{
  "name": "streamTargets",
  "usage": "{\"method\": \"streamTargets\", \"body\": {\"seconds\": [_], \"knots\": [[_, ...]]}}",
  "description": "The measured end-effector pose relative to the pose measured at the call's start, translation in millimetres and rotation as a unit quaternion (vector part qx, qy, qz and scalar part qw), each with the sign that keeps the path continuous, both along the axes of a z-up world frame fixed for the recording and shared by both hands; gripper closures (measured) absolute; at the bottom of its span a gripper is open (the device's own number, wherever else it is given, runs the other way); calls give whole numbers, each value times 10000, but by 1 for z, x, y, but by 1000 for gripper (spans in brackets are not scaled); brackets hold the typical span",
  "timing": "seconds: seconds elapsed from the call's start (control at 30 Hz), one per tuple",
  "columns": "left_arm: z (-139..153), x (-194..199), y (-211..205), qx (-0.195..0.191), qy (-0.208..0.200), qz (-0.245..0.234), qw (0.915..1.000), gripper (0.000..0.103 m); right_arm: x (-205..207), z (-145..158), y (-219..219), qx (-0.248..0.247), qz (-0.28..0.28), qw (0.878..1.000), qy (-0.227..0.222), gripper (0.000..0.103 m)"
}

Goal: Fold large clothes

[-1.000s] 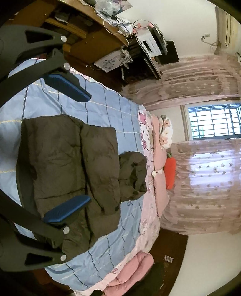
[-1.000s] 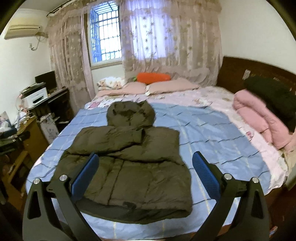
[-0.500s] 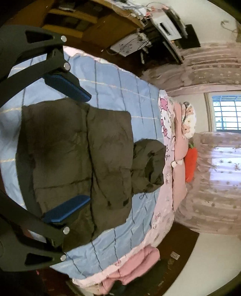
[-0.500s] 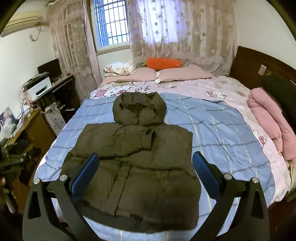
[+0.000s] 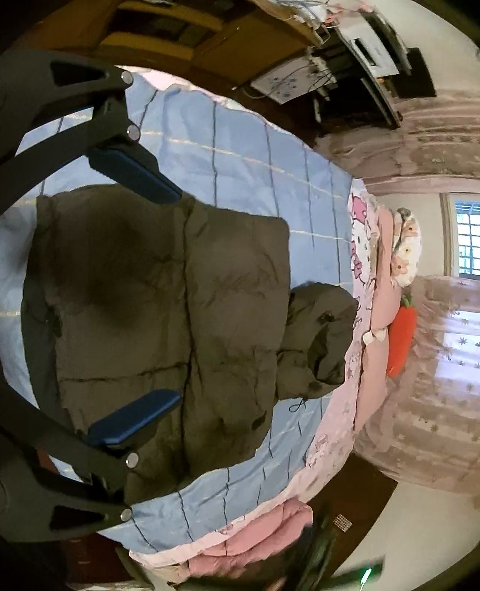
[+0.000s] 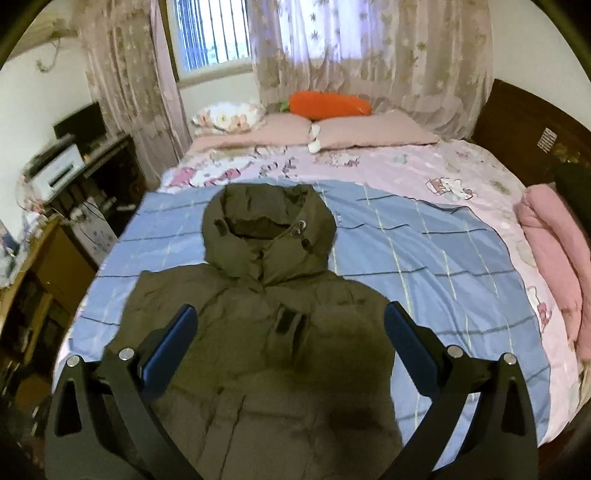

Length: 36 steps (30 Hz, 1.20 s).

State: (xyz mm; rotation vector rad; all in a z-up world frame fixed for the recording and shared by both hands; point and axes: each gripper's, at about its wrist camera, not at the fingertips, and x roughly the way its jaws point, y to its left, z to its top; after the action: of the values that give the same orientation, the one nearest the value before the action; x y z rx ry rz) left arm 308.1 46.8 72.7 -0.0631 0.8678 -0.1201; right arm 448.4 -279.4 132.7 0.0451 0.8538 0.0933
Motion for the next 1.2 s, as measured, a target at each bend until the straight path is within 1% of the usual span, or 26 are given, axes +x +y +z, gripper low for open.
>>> {"method": "streamTargets", "body": {"seconds": [0.07,0.1,0.23,0.37,0.43,0.47,0.53,0.57,0.63,0.67,0.73,0.77,0.87,0.9,1.0,1.07,1.13,1.2], "knots": [[0,-6,-4,60,-48,-107,9999,2,41,-9,5,-116,33,9998,125,2],[1,-9,-6,111,-85,-134,9998,2,53,-11,6,-147,19,9998,158,2],[4,-13,-6,230,-236,-159,9993,2,123,-31,4,-92,-233,9989,402,2],[0,-6,9,135,-146,52,9998,2,174,-52,1,-152,-431,9972,591,2],[1,8,18,19,-40,112,9999,2,192,-61,-1,-161,-491,9965,656,2],[2,22,23,-161,33,135,9998,2,199,-65,-2,-155,-493,9963,690,2],[2,53,26,-373,130,112,9992,2,213,-74,-4,-108,-529,9957,759,2],[2,83,24,-352,190,90,9992,2,220,-78,-5,-67,-547,9953,799,2],[-3,133,14,-178,354,-133,9991,2,233,-87,-9,16,-597,9942,893,2],[-6,172,6,-73,471,-239,9986,2,239,-91,-10,28,-619,9937,937,2],[-11,224,-4,37,549,-349,9979,2,252,-98,-12,27,-629,9928,1023,2],[-15,260,-10,78,620,-335,9975,2,258,-100,-12,30,-619,9927,1039,2],[-23,328,-23,137,761,-429,9961,2,277,-109,-13,-26,-549,9925,1096,2],[-29,358,-29,131,869,-370,9954,2,282,-114,-12,-72,-535,9921,1136,2],[-46,414,-43,220,1066,-334,9935,2,302,-132,-10,-159,-471,9905,1282,2],[-55,438,-49,201,1209,-335,9919,2,312,-139,-9,-177,-472,9901,1307,2],[-68,464,-57,296,1234,-232,9916,2,323,-149,-8,-182,-463,9896,1352,2],[-79,482,-63,199,1277,-218,9914,2,333,-159,-6,-243,-496,9891,1367,2]]}}
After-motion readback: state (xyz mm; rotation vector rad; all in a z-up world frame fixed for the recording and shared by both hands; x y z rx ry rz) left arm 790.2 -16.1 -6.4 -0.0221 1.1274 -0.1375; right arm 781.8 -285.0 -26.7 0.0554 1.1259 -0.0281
